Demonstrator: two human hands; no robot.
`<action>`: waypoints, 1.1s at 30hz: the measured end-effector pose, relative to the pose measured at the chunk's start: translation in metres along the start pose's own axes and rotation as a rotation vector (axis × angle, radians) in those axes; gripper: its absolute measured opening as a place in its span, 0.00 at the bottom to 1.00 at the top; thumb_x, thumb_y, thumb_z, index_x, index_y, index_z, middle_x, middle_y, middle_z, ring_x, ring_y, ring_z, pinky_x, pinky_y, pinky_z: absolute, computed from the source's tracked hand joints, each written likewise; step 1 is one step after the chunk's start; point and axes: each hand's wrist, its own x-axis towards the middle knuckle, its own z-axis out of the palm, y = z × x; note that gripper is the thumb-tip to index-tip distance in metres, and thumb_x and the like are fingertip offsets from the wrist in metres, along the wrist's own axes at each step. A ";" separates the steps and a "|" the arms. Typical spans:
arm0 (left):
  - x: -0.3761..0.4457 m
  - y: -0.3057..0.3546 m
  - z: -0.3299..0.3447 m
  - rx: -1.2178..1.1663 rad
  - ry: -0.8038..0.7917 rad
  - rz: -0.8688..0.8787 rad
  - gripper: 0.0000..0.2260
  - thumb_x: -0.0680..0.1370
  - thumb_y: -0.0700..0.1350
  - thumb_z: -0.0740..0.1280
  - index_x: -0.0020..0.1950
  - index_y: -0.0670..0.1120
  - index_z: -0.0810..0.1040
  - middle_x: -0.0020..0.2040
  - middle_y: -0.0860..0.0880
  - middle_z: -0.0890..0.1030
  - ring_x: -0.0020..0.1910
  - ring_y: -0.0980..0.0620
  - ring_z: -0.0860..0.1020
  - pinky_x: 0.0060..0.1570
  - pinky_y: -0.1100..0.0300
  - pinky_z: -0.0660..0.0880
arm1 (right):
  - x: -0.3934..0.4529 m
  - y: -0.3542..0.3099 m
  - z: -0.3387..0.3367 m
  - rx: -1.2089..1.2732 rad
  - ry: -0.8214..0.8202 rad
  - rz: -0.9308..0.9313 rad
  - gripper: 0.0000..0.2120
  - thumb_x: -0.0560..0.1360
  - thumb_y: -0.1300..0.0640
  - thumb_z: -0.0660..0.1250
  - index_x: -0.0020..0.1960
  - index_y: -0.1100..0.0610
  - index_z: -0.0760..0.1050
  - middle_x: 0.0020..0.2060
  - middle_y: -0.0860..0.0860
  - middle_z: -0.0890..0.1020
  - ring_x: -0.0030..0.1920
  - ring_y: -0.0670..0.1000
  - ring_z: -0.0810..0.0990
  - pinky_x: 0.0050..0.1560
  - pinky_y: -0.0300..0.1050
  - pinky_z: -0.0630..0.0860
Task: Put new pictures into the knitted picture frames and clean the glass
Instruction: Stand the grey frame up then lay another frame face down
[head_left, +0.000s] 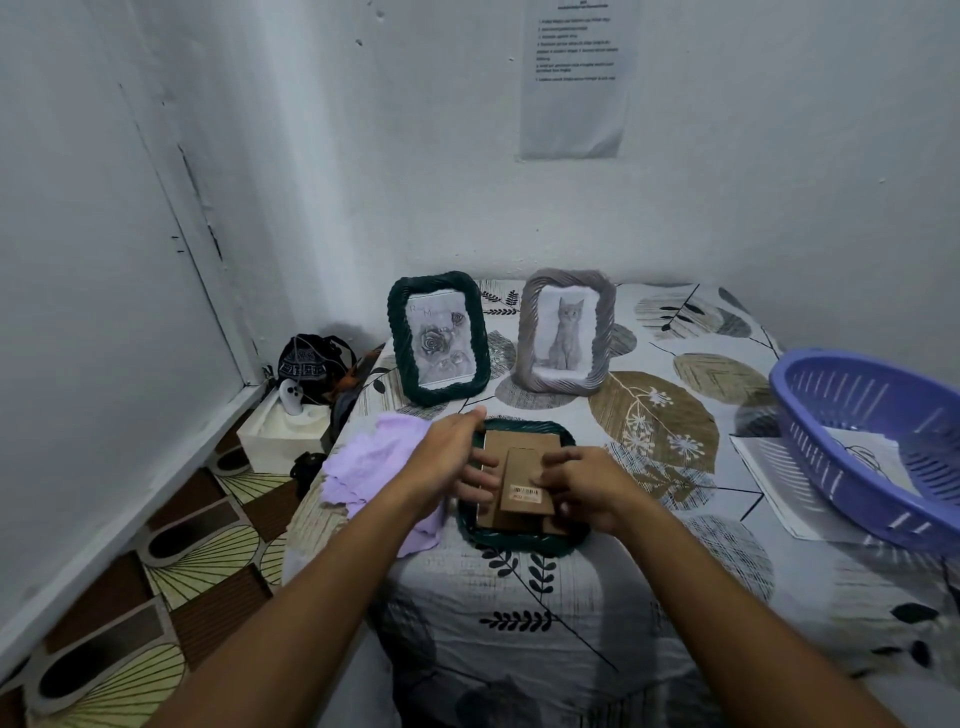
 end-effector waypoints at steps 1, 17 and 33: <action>0.002 -0.001 -0.001 0.001 0.024 0.020 0.14 0.82 0.54 0.55 0.55 0.44 0.71 0.48 0.36 0.80 0.37 0.43 0.79 0.36 0.51 0.79 | 0.000 0.000 0.000 0.052 -0.018 0.023 0.15 0.72 0.70 0.67 0.57 0.61 0.73 0.43 0.59 0.80 0.34 0.53 0.77 0.24 0.39 0.68; 0.020 -0.009 0.001 -0.168 0.153 0.047 0.10 0.82 0.47 0.60 0.46 0.42 0.73 0.43 0.39 0.76 0.35 0.45 0.78 0.36 0.53 0.78 | 0.002 -0.001 -0.012 0.342 -0.153 0.163 0.16 0.77 0.68 0.58 0.62 0.58 0.73 0.45 0.57 0.76 0.34 0.48 0.71 0.19 0.34 0.66; 0.022 -0.016 0.005 -0.167 -0.027 -0.144 0.08 0.78 0.30 0.56 0.49 0.40 0.72 0.41 0.40 0.79 0.37 0.45 0.80 0.38 0.50 0.80 | -0.013 -0.009 -0.015 0.110 -0.033 0.031 0.10 0.75 0.64 0.64 0.55 0.63 0.77 0.37 0.55 0.80 0.31 0.49 0.74 0.25 0.37 0.63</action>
